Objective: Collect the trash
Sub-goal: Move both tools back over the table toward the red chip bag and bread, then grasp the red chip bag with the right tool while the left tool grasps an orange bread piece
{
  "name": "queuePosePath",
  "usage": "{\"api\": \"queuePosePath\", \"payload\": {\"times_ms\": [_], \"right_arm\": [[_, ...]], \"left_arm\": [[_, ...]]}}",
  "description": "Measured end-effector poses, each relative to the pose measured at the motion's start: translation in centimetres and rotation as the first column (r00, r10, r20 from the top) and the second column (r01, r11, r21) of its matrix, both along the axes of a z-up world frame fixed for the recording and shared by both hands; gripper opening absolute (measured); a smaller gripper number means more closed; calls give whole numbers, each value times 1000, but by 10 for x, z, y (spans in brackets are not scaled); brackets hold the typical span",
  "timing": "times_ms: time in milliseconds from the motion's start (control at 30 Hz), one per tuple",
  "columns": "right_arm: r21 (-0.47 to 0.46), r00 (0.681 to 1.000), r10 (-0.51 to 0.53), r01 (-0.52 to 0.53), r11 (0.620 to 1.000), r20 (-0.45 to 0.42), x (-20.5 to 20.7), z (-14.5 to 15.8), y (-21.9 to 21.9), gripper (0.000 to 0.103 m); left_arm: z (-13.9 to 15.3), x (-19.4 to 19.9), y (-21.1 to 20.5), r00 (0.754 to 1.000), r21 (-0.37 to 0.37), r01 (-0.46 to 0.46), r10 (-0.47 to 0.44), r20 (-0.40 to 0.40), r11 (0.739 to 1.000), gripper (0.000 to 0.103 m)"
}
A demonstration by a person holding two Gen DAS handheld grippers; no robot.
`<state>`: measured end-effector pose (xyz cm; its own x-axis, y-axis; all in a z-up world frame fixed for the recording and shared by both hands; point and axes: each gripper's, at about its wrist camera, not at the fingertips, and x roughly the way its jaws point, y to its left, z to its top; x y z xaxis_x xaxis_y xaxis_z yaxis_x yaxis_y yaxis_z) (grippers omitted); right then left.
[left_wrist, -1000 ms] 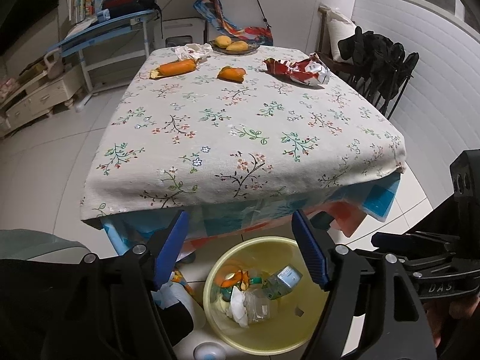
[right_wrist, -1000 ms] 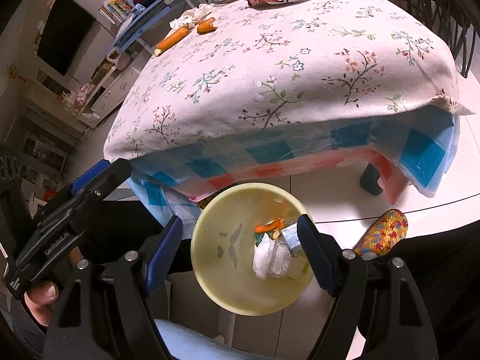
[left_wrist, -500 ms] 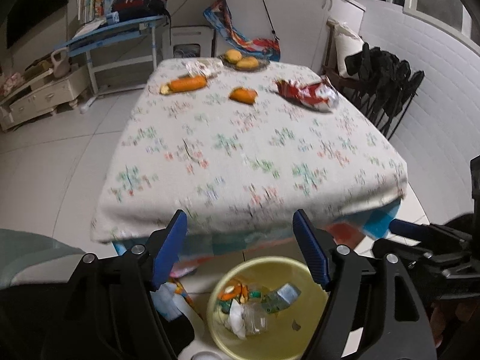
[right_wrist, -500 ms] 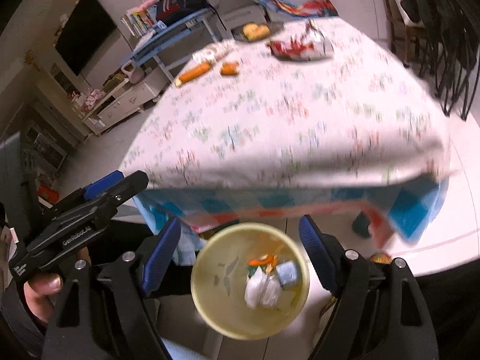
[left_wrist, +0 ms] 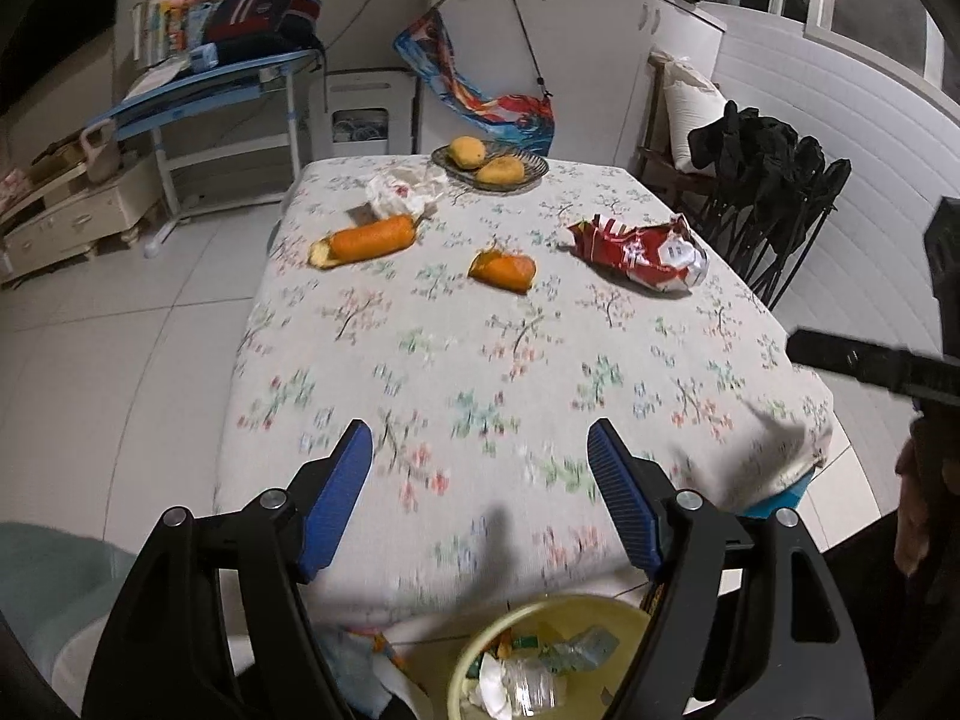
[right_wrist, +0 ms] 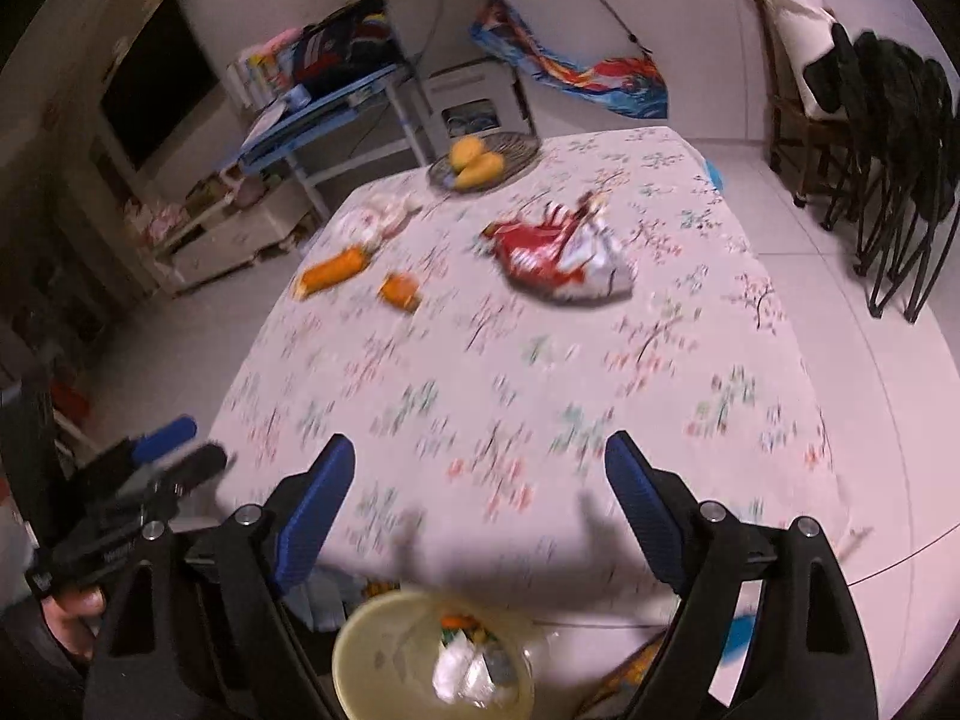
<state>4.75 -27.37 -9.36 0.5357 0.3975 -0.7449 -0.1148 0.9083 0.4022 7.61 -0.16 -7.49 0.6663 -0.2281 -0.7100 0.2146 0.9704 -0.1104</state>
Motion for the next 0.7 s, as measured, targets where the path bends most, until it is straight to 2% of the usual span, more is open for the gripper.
{"api": "queuePosePath", "payload": {"times_ms": [100,267,467,567,700], "right_arm": [[52,999,-46,47,998,-22,23,-6,-13,82],[140,993,-107,113,984,-49,61,-16,-30,82],[185,987,-142,153,971,-75,93,-26,-39,82],[209,985,-144,161,965,-92,102,-32,-42,82],[222,984,-130,154,963,-120,109,-41,-41,82]], "left_arm": [[1,24,-5,999,5,46,-46,7,999,71],[-3,68,-19,989,71,140,-143,28,988,71],[-12,116,-32,974,80,224,-227,23,971,71],[-19,134,-42,958,84,283,-285,17,956,71],[-32,149,-60,935,156,349,-354,3,924,71]]}}
